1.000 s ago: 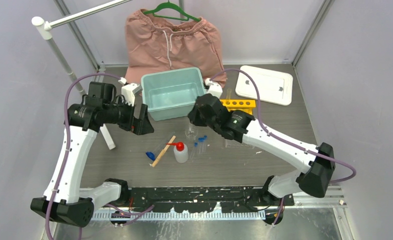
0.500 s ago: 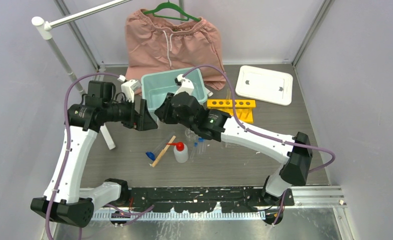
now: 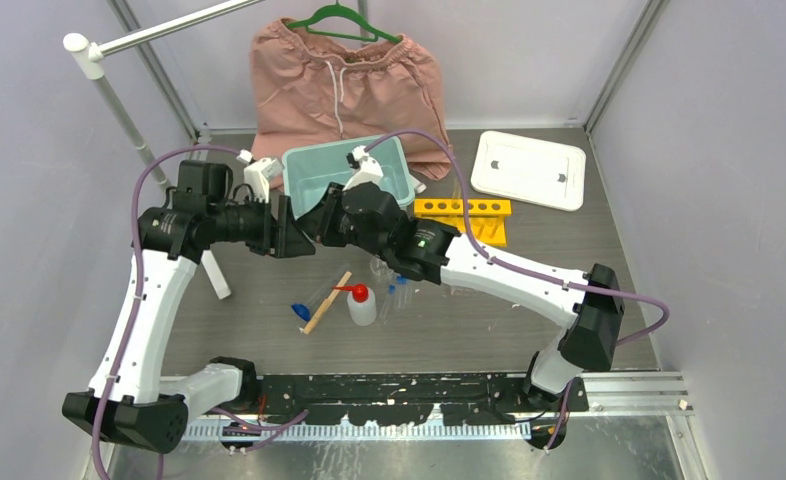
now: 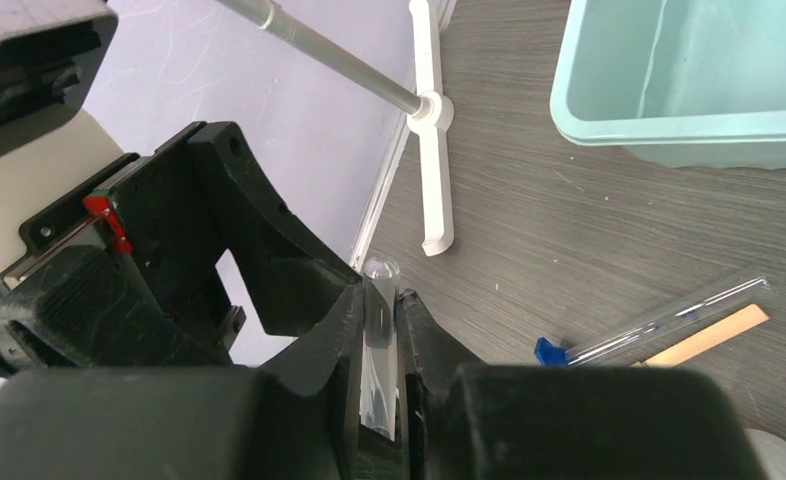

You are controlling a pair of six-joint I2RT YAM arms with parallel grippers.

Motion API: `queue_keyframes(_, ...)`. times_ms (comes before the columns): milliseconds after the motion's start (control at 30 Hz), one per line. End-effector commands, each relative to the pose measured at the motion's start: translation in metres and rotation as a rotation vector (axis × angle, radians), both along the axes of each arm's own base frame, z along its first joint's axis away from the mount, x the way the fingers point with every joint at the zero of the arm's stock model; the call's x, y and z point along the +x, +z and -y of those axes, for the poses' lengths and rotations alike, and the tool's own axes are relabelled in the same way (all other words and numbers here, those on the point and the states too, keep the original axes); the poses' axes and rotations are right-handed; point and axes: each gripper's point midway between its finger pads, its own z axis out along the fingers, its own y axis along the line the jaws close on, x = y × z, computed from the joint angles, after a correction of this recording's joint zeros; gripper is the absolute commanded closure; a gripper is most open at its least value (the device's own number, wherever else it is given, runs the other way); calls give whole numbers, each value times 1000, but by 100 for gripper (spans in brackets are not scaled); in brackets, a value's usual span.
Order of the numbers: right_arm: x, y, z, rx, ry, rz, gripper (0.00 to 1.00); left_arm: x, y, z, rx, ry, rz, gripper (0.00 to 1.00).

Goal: Organize the chemistry lab equipment

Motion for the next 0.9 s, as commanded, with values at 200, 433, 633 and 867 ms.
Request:
queue_keyframes(200, -5, 27, -12, 112, 7, 20, 99, 7, 13, 6, -40, -22, 49, 51)
queue_keyframes(433, -6, 28, -11, 115, 6, 24, 99, 6, 11, 4, -27, -27, 56, 71)
queue_keyframes(633, -6, 23, -11, 106, 9, 13, 75, 6, 9, 2, -7, -34, 73, 84)
queue_keyframes(867, -1, 20, -1, 45, 48, -45, 37, 0, 7, -1, 18, -74, 111, 89)
